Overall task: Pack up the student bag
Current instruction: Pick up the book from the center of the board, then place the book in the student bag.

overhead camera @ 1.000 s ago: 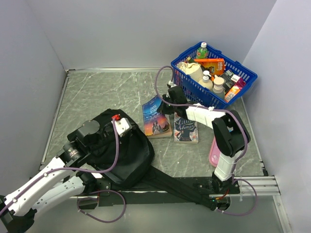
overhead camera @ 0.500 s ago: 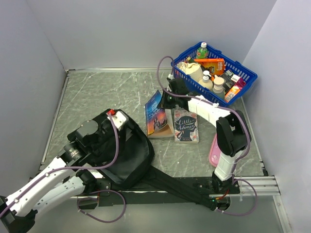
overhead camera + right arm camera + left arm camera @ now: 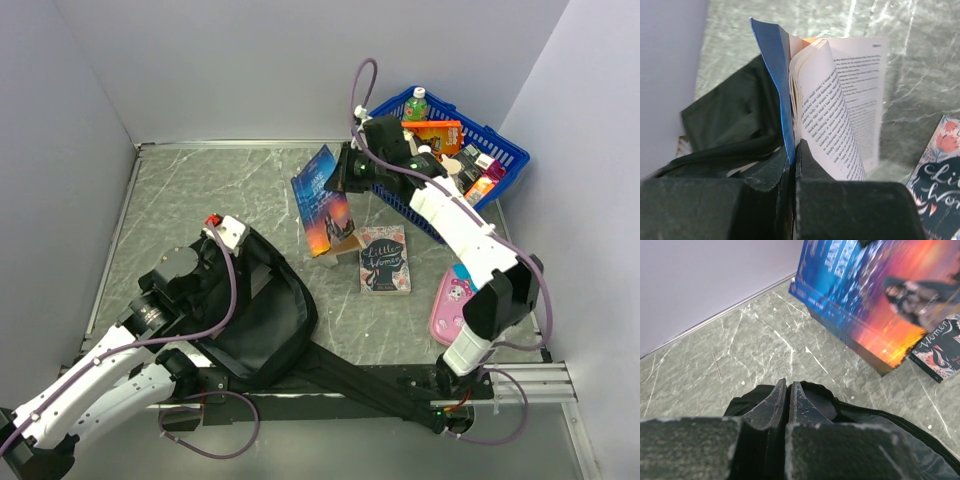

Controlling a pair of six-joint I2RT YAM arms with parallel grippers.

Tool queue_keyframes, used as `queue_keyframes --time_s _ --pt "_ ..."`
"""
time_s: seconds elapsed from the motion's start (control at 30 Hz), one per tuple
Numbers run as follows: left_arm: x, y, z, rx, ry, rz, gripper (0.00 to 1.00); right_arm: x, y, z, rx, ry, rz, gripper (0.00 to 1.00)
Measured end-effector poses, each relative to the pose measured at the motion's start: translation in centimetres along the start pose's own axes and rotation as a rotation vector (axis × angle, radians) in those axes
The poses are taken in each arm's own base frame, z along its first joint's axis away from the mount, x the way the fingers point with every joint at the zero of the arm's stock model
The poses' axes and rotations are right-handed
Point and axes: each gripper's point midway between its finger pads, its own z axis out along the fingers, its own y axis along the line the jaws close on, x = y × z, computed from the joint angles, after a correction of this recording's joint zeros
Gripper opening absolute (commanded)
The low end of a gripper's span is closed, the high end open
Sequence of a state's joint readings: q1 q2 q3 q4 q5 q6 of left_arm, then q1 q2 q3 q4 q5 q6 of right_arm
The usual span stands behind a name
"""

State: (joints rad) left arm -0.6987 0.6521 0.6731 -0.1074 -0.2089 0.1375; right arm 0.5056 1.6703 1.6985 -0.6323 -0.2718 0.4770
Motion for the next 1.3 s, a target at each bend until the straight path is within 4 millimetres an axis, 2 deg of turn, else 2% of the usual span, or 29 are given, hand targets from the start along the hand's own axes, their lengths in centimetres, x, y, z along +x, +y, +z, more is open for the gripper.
queue_keyframes --time_s 0.1,0.27,0.5,0.63,0.73,0.9,1.0,1.1,1.3 --pt "-0.3 0.2 0.1 -0.009 -0.011 -0.003 0.01 -0.3 1.8 -2.4 -0.023 -0.011 -0.008 0.0" --pt "-0.8 0.5 0.1 -0.026 -0.032 -0.009 0.01 1.8 4.9 -7.2 -0.06 0.027 -0.007 0.0" --pt "-1.0 0.6 0.1 -0.028 -0.039 -0.014 0.01 6.3 10.7 -13.5 -0.19 0.077 -0.002 0.0" --pt "-1.1 0.6 0.2 -0.029 -0.046 -0.026 0.01 9.6 12.6 -15.3 -0.251 0.126 0.023 0.0" --pt "-1.3 0.6 0.2 -0.023 -0.054 -0.031 0.01 12.9 12.9 -14.9 -0.253 0.197 0.05 0.0" --pt "-2.4 0.2 0.0 0.012 -0.071 -0.006 0.01 17.9 12.0 -12.1 -0.203 0.304 0.105 0.0" --pt "-3.0 -0.5 -0.2 0.065 -0.078 0.016 0.01 19.1 11.6 -10.6 -0.181 0.319 0.138 0.0" --pt "-3.3 -1.2 -0.5 0.117 -0.076 0.035 0.01 19.3 12.3 -8.9 -0.181 0.324 0.166 0.0" --pt "-3.6 -2.2 -1.2 0.189 -0.061 0.048 0.01 19.9 12.5 -3.8 -0.124 0.315 0.231 0.0"
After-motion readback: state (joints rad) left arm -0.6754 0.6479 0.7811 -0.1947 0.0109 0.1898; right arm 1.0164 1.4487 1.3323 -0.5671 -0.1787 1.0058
